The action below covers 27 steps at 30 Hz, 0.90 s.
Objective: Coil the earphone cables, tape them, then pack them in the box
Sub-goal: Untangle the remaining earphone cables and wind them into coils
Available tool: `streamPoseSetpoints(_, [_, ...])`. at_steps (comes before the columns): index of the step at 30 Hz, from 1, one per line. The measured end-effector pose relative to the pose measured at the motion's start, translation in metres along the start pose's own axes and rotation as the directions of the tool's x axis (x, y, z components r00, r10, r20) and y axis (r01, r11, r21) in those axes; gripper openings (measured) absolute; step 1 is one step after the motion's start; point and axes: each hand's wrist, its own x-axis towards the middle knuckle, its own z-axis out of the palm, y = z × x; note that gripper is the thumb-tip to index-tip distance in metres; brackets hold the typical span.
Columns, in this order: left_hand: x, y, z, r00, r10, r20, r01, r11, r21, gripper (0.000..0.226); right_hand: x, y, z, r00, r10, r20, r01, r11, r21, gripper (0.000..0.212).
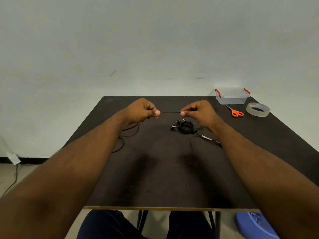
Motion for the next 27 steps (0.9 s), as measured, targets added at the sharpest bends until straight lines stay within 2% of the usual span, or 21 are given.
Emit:
streamPoseSetpoints(4, [-0.012, -0.03, -0.031, 0.997, -0.061, -0.048, 0.06, 0.998, -0.03, 0.026, -0.006, 0.033, -0.055, 0.996, 0.031, -0.084, -0.047, 0.98, -0.194, 0.015])
streamPoseSetpoints(9, [-0.02, -0.045, -0.047, 0.992, -0.079, -0.095, 0.074, 0.996, -0.056, 0.021, -0.011, 0.057, -0.086, 0.983, 0.111, -0.15, -0.139, 0.972, -0.19, 0.017])
streamPoseSetpoints(12, [-0.018, -0.046, -0.046, 0.989, -0.088, -0.122, 0.086, 0.996, -0.021, 0.019, -0.011, 0.063, -0.087, 0.977, 0.137, -0.165, -0.164, 0.972, -0.167, 0.015])
streamPoseSetpoints(14, [-0.016, -0.042, -0.043, 0.988, -0.085, -0.127, 0.09, 0.996, 0.03, 0.02, -0.011, 0.066, -0.085, 0.97, 0.173, -0.171, -0.207, 0.955, -0.211, 0.014])
streamPoseSetpoints(16, [-0.01, -0.034, -0.036, 0.99, -0.059, -0.126, 0.069, 0.995, 0.076, 0.017, -0.01, 0.062, -0.077, 0.966, 0.228, -0.118, -0.256, 0.901, -0.35, 0.019])
streamPoseSetpoints(18, [-0.002, -0.022, -0.026, 0.993, -0.024, -0.118, 0.034, 0.996, 0.087, 0.019, -0.008, 0.047, -0.061, 0.969, 0.247, -0.023, -0.219, 0.809, -0.546, 0.038])
streamPoseSetpoints(19, [0.002, -0.015, -0.021, 0.995, -0.011, -0.096, 0.018, 0.997, 0.081, 0.019, -0.006, 0.034, -0.048, 0.976, 0.216, 0.012, -0.171, 0.805, -0.568, 0.049])
streamPoseSetpoints(20, [0.006, -0.008, -0.015, 0.998, 0.001, -0.064, 0.004, 0.997, 0.075, 0.02, -0.004, 0.019, -0.034, 0.986, 0.156, 0.061, -0.107, 0.866, -0.488, 0.057])
streamPoseSetpoints(21, [0.01, 0.0, -0.008, 1.0, 0.009, -0.03, -0.007, 0.998, 0.069, 0.022, -0.002, 0.005, -0.016, 0.988, 0.089, 0.128, -0.046, 0.951, -0.306, 0.06])
streamPoseSetpoints(23, [0.016, 0.014, 0.004, 0.999, 0.018, 0.029, -0.02, 0.998, 0.052, 0.026, -0.001, -0.017, 0.019, 0.968, -0.003, 0.251, -0.006, 0.999, 0.034, 0.063])
streamPoseSetpoints(25, [0.021, 0.023, 0.01, 0.997, 0.028, 0.067, -0.029, 0.999, 0.02, 0.029, 0.0, -0.026, 0.042, 0.963, -0.021, 0.27, -0.027, 0.984, 0.174, 0.06])
streamPoseSetpoints(27, [0.021, 0.027, 0.01, 0.997, 0.027, 0.072, -0.026, 1.0, -0.008, 0.029, 0.001, -0.026, 0.046, 0.985, -0.03, 0.168, -0.004, 0.98, 0.199, 0.04])
